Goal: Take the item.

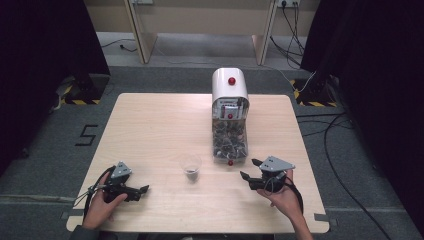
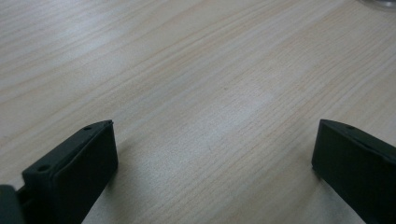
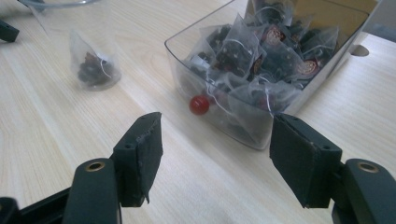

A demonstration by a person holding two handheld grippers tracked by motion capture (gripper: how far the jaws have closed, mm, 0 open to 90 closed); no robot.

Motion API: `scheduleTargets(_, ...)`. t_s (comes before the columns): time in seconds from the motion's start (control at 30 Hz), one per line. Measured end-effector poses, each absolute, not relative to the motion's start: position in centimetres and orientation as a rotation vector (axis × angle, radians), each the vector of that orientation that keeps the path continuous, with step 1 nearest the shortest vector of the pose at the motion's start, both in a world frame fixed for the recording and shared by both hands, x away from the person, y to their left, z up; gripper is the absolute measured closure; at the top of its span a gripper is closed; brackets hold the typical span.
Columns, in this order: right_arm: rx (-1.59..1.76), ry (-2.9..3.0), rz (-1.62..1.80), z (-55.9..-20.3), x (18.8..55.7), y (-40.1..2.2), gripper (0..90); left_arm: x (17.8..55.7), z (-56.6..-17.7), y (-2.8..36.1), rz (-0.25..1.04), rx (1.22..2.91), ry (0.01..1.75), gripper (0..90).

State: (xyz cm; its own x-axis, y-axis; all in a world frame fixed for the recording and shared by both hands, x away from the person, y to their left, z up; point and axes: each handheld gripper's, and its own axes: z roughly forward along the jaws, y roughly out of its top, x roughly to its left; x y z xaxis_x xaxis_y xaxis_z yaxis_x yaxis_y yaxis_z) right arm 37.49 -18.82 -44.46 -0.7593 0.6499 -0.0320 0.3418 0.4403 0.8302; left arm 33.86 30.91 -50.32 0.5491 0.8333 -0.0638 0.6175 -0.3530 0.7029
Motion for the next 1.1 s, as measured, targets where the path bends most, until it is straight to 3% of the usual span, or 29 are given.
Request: scheduleTargets(1.1,0.894,2.396,1.09,-46.8,34.6,-20.2,33.2,33.9,-50.3,30.9,0.401,2.093,1.164,0.0)
